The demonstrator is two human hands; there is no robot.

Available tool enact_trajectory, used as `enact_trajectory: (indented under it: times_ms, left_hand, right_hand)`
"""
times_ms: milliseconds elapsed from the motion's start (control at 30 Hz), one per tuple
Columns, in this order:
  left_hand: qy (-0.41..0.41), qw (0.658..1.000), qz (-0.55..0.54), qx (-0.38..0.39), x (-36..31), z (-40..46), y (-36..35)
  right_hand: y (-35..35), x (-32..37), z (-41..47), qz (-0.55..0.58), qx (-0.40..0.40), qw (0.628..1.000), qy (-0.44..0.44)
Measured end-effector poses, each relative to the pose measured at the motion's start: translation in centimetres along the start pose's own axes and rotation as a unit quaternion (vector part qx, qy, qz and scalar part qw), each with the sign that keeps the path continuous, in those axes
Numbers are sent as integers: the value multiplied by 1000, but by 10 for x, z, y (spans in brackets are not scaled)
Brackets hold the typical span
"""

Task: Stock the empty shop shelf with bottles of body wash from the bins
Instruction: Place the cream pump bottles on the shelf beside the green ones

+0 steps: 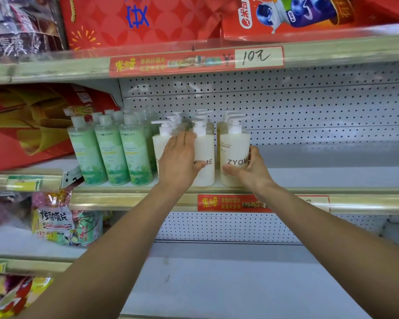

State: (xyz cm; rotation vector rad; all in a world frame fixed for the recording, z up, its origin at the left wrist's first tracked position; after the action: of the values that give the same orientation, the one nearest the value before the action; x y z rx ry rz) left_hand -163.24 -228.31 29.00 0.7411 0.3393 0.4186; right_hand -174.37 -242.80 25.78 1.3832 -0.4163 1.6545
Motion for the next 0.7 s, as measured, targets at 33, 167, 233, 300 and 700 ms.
enact_trajectory:
  times_ms: [33, 167, 233, 300, 700]
  left_hand:
    - [0, 1000, -2, -2, 0, 0, -1]
    - [3, 1000, -8, -5, 0, -2, -3]
    - [2, 1000, -2, -4, -1, -3, -3]
    - [2, 1000, 7, -1, -1, -6, -2]
    - [43, 999, -24, 6, -14, -138, 27]
  right_hand:
    - [0, 0, 1, -15, 2, 1000, -3]
    - [-1, 1, 6, -86, 18, 996, -14]
    - [0, 3, 7, -119, 29, 992, -16]
    - [4, 6, 3, -150, 29, 988, 0]
    - [27, -6, -115, -381, -17, 886, 265]
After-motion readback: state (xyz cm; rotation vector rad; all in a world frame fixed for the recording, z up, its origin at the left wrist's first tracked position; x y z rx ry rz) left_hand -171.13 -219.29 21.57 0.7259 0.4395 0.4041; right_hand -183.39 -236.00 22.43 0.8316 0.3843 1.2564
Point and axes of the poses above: each hand's wrist, its own z-axis towards the middle knuckle, its own y-axis out of the back of the hand, x = y × z, the point moved 1 cm from there along z, towards the middle knuckle, and after that the axes turned 2 degrees about -z, right-handed, at the moved point
